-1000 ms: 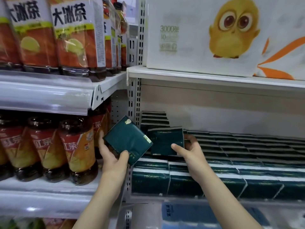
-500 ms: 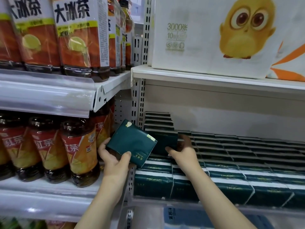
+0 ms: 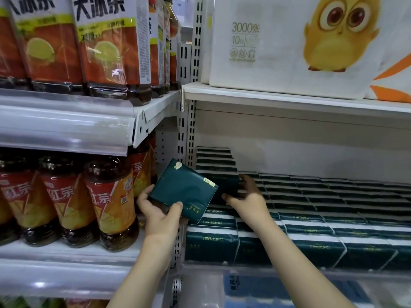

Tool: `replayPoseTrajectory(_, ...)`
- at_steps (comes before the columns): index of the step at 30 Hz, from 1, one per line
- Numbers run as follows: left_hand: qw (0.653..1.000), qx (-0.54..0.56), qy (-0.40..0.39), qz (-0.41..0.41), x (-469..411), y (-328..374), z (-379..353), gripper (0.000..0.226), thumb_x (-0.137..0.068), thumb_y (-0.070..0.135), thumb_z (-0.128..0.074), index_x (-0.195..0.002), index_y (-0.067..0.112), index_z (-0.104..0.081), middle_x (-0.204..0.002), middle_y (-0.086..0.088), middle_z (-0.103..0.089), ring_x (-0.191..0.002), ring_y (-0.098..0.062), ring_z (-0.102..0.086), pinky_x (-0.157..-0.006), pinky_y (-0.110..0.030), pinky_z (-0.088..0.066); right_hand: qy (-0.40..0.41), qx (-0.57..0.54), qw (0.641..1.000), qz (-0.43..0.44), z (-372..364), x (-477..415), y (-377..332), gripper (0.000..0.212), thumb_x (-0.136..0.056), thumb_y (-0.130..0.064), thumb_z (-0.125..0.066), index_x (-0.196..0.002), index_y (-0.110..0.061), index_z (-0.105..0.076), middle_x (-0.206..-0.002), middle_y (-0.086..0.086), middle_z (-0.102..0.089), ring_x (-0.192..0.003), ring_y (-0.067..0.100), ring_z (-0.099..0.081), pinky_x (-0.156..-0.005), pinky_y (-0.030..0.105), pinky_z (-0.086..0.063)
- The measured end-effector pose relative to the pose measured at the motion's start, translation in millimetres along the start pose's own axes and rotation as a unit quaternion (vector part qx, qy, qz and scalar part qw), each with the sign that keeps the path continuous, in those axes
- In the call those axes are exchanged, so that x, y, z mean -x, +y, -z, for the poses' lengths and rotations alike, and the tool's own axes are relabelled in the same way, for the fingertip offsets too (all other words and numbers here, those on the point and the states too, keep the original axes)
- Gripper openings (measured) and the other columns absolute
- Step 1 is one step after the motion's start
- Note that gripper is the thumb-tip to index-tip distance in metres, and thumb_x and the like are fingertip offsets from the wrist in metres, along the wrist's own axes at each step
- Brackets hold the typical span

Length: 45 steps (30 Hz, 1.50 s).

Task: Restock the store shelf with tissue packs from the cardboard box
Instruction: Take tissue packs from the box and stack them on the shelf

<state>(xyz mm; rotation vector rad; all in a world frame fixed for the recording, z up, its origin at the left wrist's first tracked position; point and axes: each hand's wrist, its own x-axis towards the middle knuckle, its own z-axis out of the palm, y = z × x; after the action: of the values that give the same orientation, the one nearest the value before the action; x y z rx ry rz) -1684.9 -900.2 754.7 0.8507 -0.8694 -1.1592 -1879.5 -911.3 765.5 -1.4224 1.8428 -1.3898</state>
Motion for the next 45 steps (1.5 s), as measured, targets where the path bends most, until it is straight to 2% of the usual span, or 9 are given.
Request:
replayPoseTrajectory(7,1.000,0.017,-0.022,0.006,8.9,4.5,-5.5,0.061,-0.090,-0.007,-0.053,-0.111,0.049,-0.036,-0.133,-0.004,-0.050,-0.113,-0.021,-0.058,-0.092,-0.050,-0.053,0.089,-0.084,0.990,0.072,22.9,32.6,-24.7,0.016,-0.097,-0.020,-0.056,-0.111,-0.026,-0.056,-0.105,-0.009,-0.061,-0.093,-0.003,-0.058,-0.068,0.004,-0.043)
replayPoseTrajectory(12,0.994,-0.033,-0.099,-0.007,18.9,13.0,-17.2,0.070,-0.093,-0.007,-0.051,-0.118,0.056,-0.032,-0.136,0.003,-0.051,-0.117,-0.011,-0.055,-0.101,-0.046,-0.048,0.006,-0.067,0.989,0.134,28.9,39.8,-46.3,0.035,-0.093,-0.029,-0.062,-0.125,-0.034,-0.052,-0.120,-0.017,-0.058,-0.111,0.000,-0.056,-0.090,0.021,-0.048)
replayPoseTrajectory(16,0.979,-0.093,-0.179,-0.016,19.7,15.9,-20.3,0.072,-0.094,0.007,-0.057,-0.135,0.056,-0.026,-0.129,0.002,-0.056,-0.118,-0.011,-0.055,-0.096,-0.029,-0.047,-0.049,-0.061,0.985,0.153,32.9,37.9,-52.8,0.054,-0.091,-0.029,-0.065,-0.140,-0.039,-0.042,-0.126,-0.021,-0.056,-0.116,-0.002,-0.054,-0.088,0.017,-0.049)
replayPoseTrajectory(20,0.975,-0.092,-0.204,-0.001,19.7,17.9,-24.6,0.055,-0.094,0.008,-0.058,-0.120,0.052,-0.038,-0.115,0.012,-0.061,-0.108,-0.006,-0.062,-0.083,-0.023,-0.055,-0.122,-0.157,0.975,0.100,37.4,37.6,-50.1,0.049,-0.092,-0.023,-0.066,-0.135,-0.040,-0.049,-0.118,-0.012,-0.065,-0.108,0.006,-0.063,-0.082,0.025,-0.056)
replayPoseTrajectory(27,0.973,-0.144,-0.179,0.027,12.8,7.2,-22.2,0.047,-0.092,0.015,-0.062,-0.127,0.033,-0.037,-0.123,0.011,-0.055,-0.104,0.002,-0.056,-0.086,-0.018,-0.047,-0.030,-0.307,0.951,0.031,35.6,33.6,-30.8,0.033,-0.089,-0.007,-0.064,-0.120,-0.019,-0.061,-0.114,0.003,-0.070,-0.106,0.020,-0.067,-0.085,0.033,-0.056)
replayPoseTrajectory(32,0.972,-0.194,-0.132,-0.011,5.8,1.0,-21.5,0.037,-0.093,0.012,-0.060,-0.125,0.026,-0.048,-0.119,0.010,-0.057,-0.105,-0.001,-0.056,-0.084,-0.014,-0.044,-0.018,-0.219,0.975,0.039,26.3,42.5,-14.5,0.041,-0.088,-0.012,-0.069,-0.122,-0.027,-0.055,-0.110,-0.011,-0.069,-0.101,0.003,-0.066,-0.080,0.021,-0.053)
replayPoseTrajectory(36,0.963,-0.235,-0.128,-0.030,2.9,-4.2,-23.3,0.031,-0.095,0.009,-0.057,-0.116,0.030,-0.047,-0.108,0.018,-0.056,-0.100,0.004,-0.055,-0.078,-0.006,-0.042,0.004,-0.093,0.995,0.032,19.4,42.2,-7.6,0.045,-0.086,-0.022,-0.074,-0.126,-0.025,-0.054,-0.119,-0.010,-0.064,-0.111,0.008,-0.061,-0.094,0.031,-0.053)
replayPoseTrajectory(39,0.956,-0.268,-0.112,-0.035,1.1,-12.8,-23.6,0.029,-0.096,0.012,-0.057,-0.113,0.032,-0.046,-0.122,0.006,-0.057,-0.110,-0.007,-0.056,-0.089,-0.019,-0.045,0.028,-0.042,0.998,0.031,16.2,41.7,-7.8,0.044,-0.085,-0.021,-0.073,-0.121,-0.030,-0.050,-0.121,-0.012,-0.055,-0.104,0.000,-0.056,-0.092,0.023,-0.050)
replayPoseTrajectory(45,0.951,-0.283,-0.125,-0.028,0.8,-14.5,-26.0,0.049,-0.098,0.014,-0.052,-0.143,0.020,-0.034,-0.132,0.011,-0.047,-0.118,-0.005,-0.047,-0.096,-0.023,-0.040,0.008,-0.011,1.000,0.019,11.9,41.1,-9.3,0.062,-0.090,-0.020,-0.069,-0.144,-0.025,-0.038,-0.115,-0.017,-0.047,-0.098,-0.004,-0.050,-0.071,0.003,-0.039)
